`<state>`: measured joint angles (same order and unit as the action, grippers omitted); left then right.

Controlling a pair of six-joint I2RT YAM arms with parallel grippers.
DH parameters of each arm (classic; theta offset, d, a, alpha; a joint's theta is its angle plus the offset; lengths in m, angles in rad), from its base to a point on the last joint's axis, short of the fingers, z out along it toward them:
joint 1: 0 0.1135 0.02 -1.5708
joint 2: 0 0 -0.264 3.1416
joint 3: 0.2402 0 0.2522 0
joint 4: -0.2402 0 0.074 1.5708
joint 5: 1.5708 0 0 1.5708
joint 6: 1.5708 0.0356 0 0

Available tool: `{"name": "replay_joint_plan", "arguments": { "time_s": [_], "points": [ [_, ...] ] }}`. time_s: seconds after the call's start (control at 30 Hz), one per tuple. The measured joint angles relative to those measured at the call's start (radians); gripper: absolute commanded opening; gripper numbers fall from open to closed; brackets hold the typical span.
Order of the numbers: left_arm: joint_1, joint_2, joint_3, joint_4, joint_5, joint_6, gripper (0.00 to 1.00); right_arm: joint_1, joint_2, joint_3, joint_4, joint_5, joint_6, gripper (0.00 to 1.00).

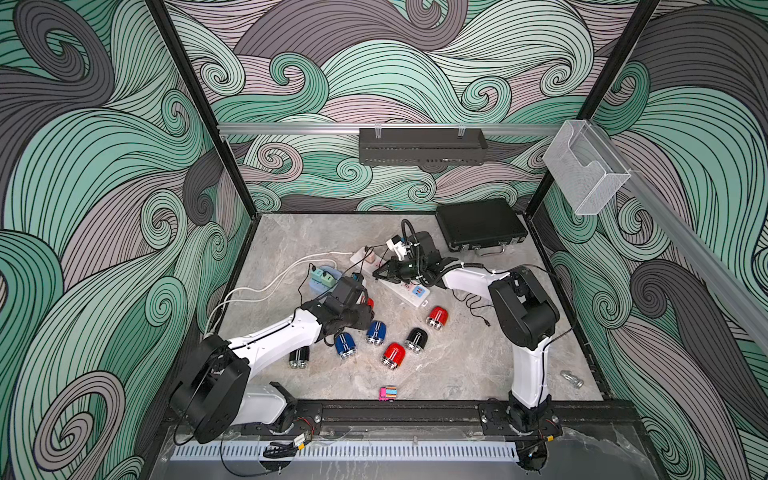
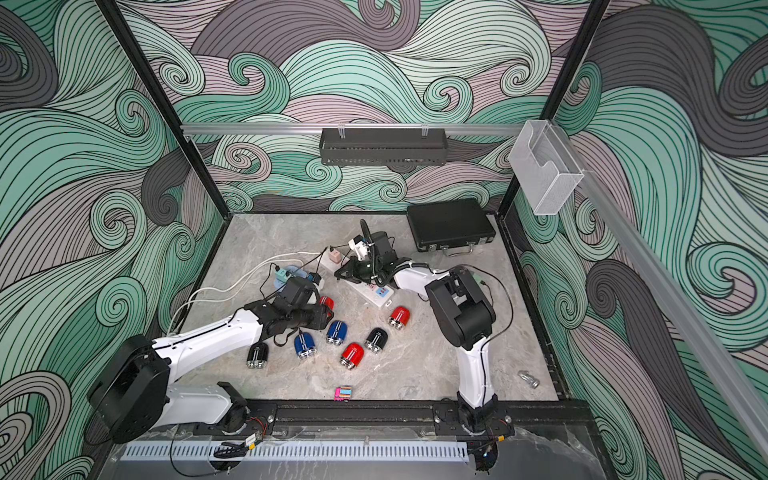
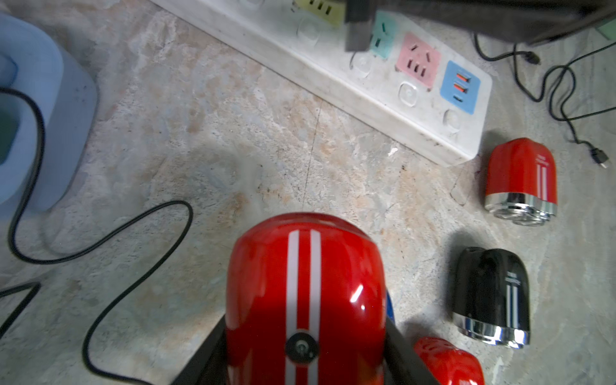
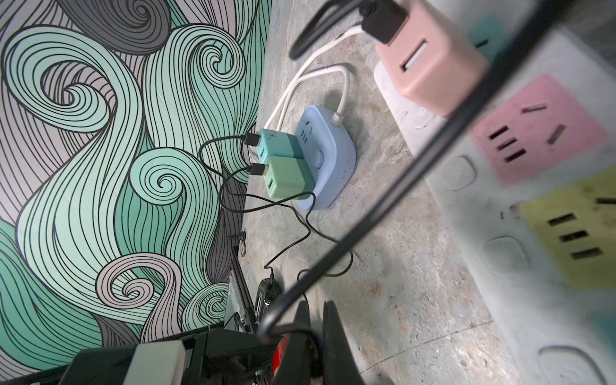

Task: Unplug the electric shaver
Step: Place the electric shaver at the center of the board, then place the charging cable at the center of the board.

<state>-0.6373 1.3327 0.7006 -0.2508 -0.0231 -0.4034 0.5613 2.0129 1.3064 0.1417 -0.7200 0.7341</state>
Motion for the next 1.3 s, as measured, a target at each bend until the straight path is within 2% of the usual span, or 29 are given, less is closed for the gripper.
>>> {"name": "replay_joint_plan", "arguments": {
  "time_s": [0.33, 0.63, 1.07, 1.3],
  "points": [
    [0.0, 0.046, 0.009, -0.036, -0.055, -0.016, 0.38, -0.071, 0.0, 0.046, -0.128, 0.056, -0.061, 0.04],
    [0.0, 0.116, 0.052, -0.056, -0.087, -0.026, 0.38, -0.109, 0.005, 0.186, -0.338, 0.166, -0.167, 0.06],
    [0.0, 0.257, 0.178, -0.077, -0.128, -0.027, 0.38, -0.127, 0.191, 0.366, -0.533, 0.294, -0.272, 0.06],
    [0.0, 0.338, 0.23, -0.078, -0.129, -0.024, 0.38, -0.146, 0.227, 0.422, -0.588, 0.328, -0.298, 0.06]
  ]
}}
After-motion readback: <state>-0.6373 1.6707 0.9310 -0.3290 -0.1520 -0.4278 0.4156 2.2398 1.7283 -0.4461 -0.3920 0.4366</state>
